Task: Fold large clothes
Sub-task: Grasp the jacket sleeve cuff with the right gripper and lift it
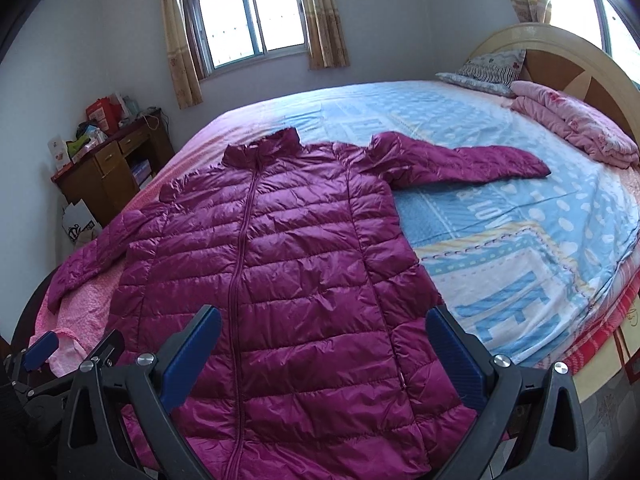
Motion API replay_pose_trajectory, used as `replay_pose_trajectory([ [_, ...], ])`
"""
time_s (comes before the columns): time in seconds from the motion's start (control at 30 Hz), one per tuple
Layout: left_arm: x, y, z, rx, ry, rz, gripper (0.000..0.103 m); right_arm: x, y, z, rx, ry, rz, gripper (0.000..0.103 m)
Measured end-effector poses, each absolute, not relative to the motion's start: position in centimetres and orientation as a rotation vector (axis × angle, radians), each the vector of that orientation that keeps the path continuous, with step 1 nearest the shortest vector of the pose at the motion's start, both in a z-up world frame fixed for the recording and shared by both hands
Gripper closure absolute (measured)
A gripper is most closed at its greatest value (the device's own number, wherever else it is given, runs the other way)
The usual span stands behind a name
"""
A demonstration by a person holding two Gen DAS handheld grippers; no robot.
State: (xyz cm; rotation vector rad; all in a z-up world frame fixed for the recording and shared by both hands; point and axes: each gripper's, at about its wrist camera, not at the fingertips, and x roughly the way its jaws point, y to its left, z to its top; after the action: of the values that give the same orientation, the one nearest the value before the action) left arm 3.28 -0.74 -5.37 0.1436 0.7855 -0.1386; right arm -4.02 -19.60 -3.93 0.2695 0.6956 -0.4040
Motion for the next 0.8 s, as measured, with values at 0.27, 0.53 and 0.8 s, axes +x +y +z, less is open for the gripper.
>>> replay_pose_trajectory([
  [0.27, 9.7, -0.6, -6.8, 0.065, 0.88, -0.173, 0.003, -2.2, -26.5, -5.9, 0.406, 0.73, -0.45, 0.001],
  [0.53, 17.7, -0.6, -4.7, 0.073, 0.776, -0.054, 0.003, -1.4, -40.4, -4.0, 0.602, 0.582, -0.56, 0.004],
  [0.8, 22.8, -1.1, -8.6, 0.043, 0.778, 0.012, 0.003, -1.5, -57.4, -5.0, 0.824, 0.45, -0.775, 0.034],
])
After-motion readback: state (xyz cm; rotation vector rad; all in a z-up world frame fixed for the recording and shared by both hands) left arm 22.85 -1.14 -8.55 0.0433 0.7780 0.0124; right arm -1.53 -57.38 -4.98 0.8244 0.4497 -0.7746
